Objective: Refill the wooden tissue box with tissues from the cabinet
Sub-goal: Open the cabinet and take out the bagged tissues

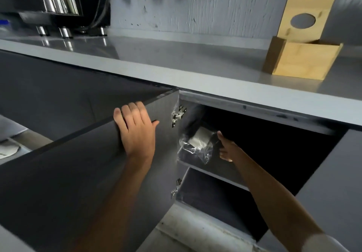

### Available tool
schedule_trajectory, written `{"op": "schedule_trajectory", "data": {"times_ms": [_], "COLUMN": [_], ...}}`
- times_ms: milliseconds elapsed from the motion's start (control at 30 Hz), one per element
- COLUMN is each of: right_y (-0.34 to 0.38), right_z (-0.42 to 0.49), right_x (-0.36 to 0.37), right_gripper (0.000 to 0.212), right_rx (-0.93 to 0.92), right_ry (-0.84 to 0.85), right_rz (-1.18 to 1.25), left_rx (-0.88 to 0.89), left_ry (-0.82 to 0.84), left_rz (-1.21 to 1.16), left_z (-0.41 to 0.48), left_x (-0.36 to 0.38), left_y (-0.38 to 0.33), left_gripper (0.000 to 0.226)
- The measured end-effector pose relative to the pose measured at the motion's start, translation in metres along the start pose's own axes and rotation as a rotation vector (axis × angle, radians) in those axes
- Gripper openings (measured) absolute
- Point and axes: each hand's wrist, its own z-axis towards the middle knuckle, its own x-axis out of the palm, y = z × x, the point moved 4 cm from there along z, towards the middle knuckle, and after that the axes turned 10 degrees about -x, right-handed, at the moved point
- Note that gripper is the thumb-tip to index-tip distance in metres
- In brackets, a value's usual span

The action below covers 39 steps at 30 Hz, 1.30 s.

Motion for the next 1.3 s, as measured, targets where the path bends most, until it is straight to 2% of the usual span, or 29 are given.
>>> {"op": "schedule_trajectory", "data": {"times_ms": [100, 133, 233, 267, 333, 433, 533, 633, 667, 800, 933, 1067, 1167, 1233, 1300], "right_y": [-0.008, -0.009, -0.007, -0.007, -0.01, -0.012, -0.018, -0.027, -0.028, -0.019, -0.005, -0.004, -0.024, -0.039, -0.057], "right_z": [0.032, 0.04, 0.055, 0.06, 0.07, 0.083, 0.097, 0.101, 0.101, 0.092, 0.059, -0.006, -0.063, -0.101, -0.125], "right_x": [0.011, 0.016, 0.031, 0.034, 0.04, 0.044, 0.045, 0.045, 0.044, 0.039, 0.024, 0.008, -0.009, -0.016, -0.025], "right_gripper": [0.087, 0.087, 0.053, 0.048, 0.051, 0.057, 0.068, 0.078, 0.076, 0.043, 0.044, 0.021, 0.039, 0.039, 0.032], "right_rx": [0.11, 0.129, 0.16, 0.186, 0.212, 0.138, 0.052, 0.049, 0.049, 0.058, 0.029, -0.104, -0.178, -0.142, -0.14], "right_ry": [0.023, 0.035, 0.031, 0.026, 0.069, 0.132, 0.149, 0.199, 0.2, 0.156, 0.157, 0.172, 0.17, 0.219, 0.255], "right_rz": [0.055, 0.066, 0.067, 0.063, 0.024, -0.029, 0.028, 0.055, 0.069, 0.138, 0.273, 0.434, 0.357, 0.365, 0.446], "left_rx": [-0.022, -0.029, -0.037, -0.038, -0.041, -0.054, -0.058, -0.063, -0.064, -0.043, -0.027, -0.03, -0.022, 0.027, 0.162], "left_ry": [-0.024, -0.03, -0.064, -0.069, -0.073, -0.08, -0.083, -0.065, -0.064, -0.036, 0.057, 0.128, 0.257, 0.311, 0.389], "left_rz": [0.016, 0.025, 0.029, 0.017, -0.001, 0.002, 0.007, -0.001, 0.001, 0.012, 0.0, -0.016, 0.017, 0.036, 0.168], "left_z": [-0.001, -0.001, -0.001, 0.0, 0.0, 0.001, 0.0, 0.0, -0.001, 0.0, 0.001, 0.005, 0.003, 0.001, 0.009], "left_x": [0.004, 0.005, 0.008, 0.009, 0.013, 0.014, 0.013, 0.015, 0.016, 0.017, 0.016, 0.005, -0.011, -0.027, -0.047], "left_y": [-0.005, -0.005, -0.004, -0.004, -0.003, -0.003, -0.005, -0.004, -0.004, -0.003, -0.001, 0.0, 0.001, 0.005, 0.016], "left_gripper": [0.083, 0.082, 0.081, 0.081, 0.08, 0.08, 0.079, 0.078, 0.077, 0.075, 0.075, 0.079, 0.08, 0.068, 0.05]}}
